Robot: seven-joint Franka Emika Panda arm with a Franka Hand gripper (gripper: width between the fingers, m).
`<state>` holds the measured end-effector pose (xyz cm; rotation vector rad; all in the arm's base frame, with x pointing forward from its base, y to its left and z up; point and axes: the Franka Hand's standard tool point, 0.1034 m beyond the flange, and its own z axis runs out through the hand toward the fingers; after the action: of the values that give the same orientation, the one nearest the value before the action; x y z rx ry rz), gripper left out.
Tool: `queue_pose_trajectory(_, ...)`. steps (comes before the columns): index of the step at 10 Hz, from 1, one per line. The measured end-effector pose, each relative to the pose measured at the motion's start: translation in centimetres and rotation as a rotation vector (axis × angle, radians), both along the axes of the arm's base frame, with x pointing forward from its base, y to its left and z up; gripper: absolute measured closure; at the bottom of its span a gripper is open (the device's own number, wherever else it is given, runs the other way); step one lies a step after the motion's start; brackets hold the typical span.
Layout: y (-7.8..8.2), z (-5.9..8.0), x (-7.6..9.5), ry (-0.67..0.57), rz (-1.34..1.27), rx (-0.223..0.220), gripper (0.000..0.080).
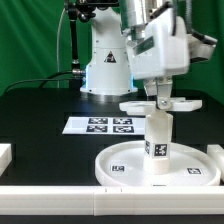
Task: Assemble round table
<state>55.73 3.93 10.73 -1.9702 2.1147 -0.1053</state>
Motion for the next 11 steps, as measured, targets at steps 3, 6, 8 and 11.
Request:
queue_pose_trajectory(3,-0.1,0.0,0.0,0.035,-0.338,0.093,0.0357)
queue_pose_trajectory(6,-0.3,0.1,0.1,0.081,-0.532,0.163,0.0357)
queue_pose_trajectory(8,-0.2,0.0,0.1,0.083,-0.554,0.171,0.0357)
queue_pose_trajectory(11,-0.3,1.4,0.2,0.063,-0.419,0.167,0.0162)
